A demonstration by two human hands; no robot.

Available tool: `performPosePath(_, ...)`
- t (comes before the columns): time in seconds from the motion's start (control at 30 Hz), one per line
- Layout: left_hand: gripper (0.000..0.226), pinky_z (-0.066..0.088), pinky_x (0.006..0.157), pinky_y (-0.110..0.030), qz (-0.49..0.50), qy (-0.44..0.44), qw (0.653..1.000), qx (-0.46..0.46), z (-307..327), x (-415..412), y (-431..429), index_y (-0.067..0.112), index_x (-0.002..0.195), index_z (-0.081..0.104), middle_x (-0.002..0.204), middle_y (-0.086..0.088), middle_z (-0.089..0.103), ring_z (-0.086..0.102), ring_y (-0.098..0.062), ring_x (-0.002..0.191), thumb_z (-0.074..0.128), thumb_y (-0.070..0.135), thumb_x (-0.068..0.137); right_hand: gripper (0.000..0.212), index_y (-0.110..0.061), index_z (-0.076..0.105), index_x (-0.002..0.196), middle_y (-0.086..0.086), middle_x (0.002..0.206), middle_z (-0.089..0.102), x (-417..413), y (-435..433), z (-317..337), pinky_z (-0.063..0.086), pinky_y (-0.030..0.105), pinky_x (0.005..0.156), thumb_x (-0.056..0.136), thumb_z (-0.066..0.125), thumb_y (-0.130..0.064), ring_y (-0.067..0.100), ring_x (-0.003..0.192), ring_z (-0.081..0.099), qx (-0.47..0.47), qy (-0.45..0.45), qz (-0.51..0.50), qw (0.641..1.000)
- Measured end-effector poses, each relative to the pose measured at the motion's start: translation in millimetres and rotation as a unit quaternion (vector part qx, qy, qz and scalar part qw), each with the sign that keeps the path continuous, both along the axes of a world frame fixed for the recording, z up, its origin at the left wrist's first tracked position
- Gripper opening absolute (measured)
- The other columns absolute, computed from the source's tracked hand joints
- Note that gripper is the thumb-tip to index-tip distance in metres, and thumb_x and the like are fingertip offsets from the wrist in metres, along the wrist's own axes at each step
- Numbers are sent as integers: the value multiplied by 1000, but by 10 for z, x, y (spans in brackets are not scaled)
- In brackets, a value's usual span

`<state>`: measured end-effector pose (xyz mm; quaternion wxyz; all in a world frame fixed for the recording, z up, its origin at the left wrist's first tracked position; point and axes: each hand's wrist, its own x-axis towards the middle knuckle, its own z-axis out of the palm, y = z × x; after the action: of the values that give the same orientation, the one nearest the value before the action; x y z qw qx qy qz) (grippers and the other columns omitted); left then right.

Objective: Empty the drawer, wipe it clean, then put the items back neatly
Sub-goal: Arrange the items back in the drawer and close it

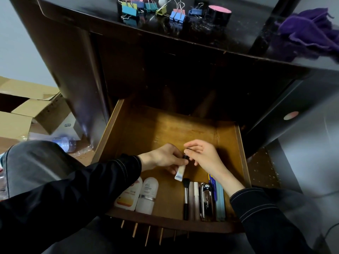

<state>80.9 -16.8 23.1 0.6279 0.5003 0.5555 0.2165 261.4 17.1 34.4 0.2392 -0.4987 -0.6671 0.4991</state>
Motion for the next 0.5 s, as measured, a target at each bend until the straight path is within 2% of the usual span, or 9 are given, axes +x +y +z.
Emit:
performPosePath(0.1, 15, 56, 56, -22, -1, 31, 999, -13, -14, -13, 6, 7, 87, 70, 71, -3, 69, 66, -13, 59, 73, 21, 90, 11, -22, 75, 95, 1, 87, 74, -13, 1, -40, 51, 25, 54, 91, 72, -12, 10, 69, 66, 4, -18, -2, 1000)
performPosePath(0.23, 16, 56, 57, -24, -26, 210, 977, 8, -61, -100, 33, 12, 100, 71, 80, -2, 69, 65, -13, 65, 75, 22, 88, 10, -22, 74, 91, 1, 88, 75, 2, 18, -131, 47, 18, 52, 92, 71, -13, 7, 66, 62, -7, -69, -7, 998)
performPosePath(0.33, 16, 52, 57, -26, -34, 261, 964, 34, -92, -124, 34, 12, 99, 72, 81, -5, 69, 62, -15, 65, 73, 23, 87, 11, -24, 73, 89, -4, 86, 73, -44, 23, -208, 44, 11, 52, 91, 73, -13, -2, 61, 62, -18, -92, 15, 996)
performPosePath(0.4, 16, 50, 56, -27, -36, 258, 965, 37, -92, -129, 27, 10, 98, 73, 79, -7, 68, 61, -16, 64, 72, 22, 87, 8, -22, 74, 90, -4, 83, 74, -76, 28, -253, 49, 16, 59, 88, 76, -14, 2, 70, 67, -25, -111, 34, 993)
performPosePath(0.5, 16, 48, 56, -28, -31, 252, 966, 38, -96, -139, 37, 8, 98, 72, 78, -8, 66, 59, -18, 65, 71, 20, 88, 9, -20, 76, 92, -5, 85, 76, -86, 29, -306, 57, 31, 80, 84, 80, -18, 10, 83, 71, -5, -162, 75, 984)
